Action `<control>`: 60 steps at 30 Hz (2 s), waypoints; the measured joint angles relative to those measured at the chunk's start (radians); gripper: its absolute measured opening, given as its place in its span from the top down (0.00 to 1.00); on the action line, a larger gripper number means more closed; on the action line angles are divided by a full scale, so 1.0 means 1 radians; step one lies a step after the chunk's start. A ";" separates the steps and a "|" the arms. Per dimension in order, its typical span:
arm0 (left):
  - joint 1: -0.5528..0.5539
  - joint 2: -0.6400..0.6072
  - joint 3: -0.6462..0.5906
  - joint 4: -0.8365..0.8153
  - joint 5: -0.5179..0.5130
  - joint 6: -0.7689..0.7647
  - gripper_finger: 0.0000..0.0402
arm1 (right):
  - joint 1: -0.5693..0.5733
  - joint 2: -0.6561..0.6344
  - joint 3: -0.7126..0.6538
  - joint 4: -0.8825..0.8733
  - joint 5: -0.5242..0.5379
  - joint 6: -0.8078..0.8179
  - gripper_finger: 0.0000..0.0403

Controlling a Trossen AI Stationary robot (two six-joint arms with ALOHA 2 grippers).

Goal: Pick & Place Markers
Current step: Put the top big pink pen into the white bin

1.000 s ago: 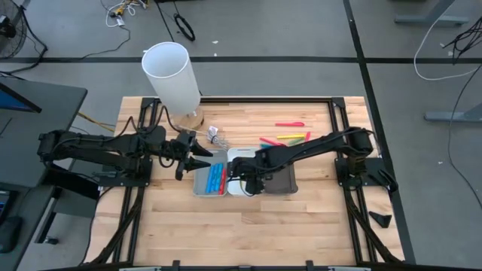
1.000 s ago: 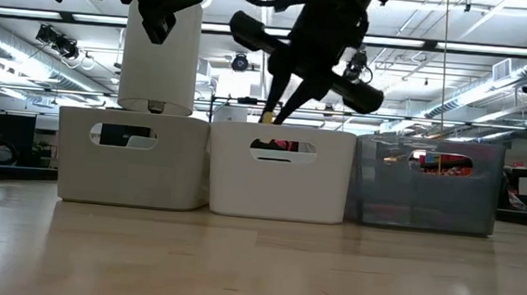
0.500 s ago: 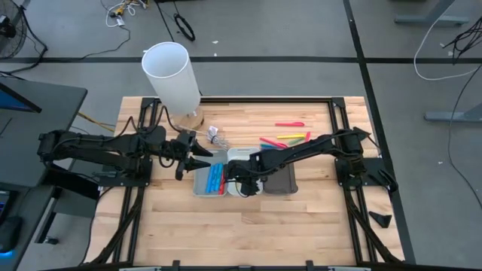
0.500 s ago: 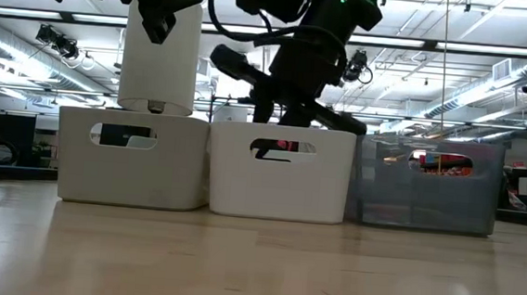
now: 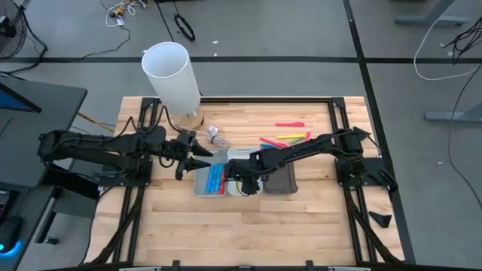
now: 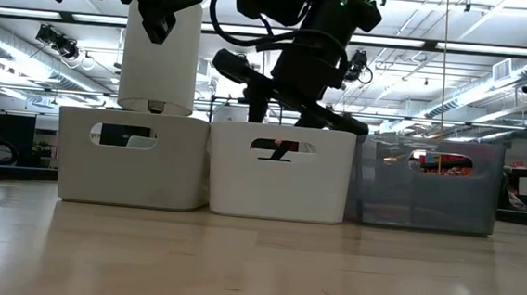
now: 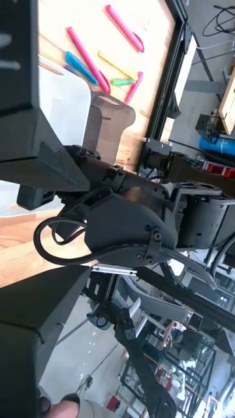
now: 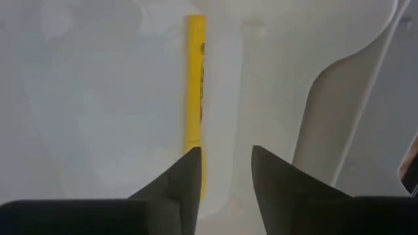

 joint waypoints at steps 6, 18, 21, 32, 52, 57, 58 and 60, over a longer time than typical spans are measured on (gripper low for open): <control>0.000 0.000 0.000 0.000 0.000 0.000 0.50 | -0.001 -0.020 0.000 -0.003 0.011 0.015 0.63; 0.000 0.000 0.000 0.000 0.000 0.000 0.50 | -0.068 -0.199 0.001 -0.021 0.018 0.500 0.64; 0.000 0.000 0.000 0.000 0.000 0.000 0.50 | -0.097 -0.237 0.001 -0.047 0.019 0.695 0.64; 0.000 0.000 0.000 0.000 0.000 0.000 0.50 | -0.184 -0.312 0.001 -0.307 0.019 1.289 0.65; 0.000 0.000 0.000 0.000 0.000 0.000 0.50 | -0.252 -0.312 0.002 -0.609 0.007 1.389 0.64; 0.000 0.000 0.000 0.000 0.000 0.000 0.50 | -0.343 -0.312 0.002 -0.606 0.007 1.379 0.64; 0.000 0.000 0.000 0.000 0.000 0.000 0.50 | -0.364 -0.312 0.002 -0.603 0.007 1.366 0.65; 0.000 0.000 0.000 0.000 0.000 0.000 0.50 | -0.405 -0.312 0.002 -0.595 0.008 1.318 0.64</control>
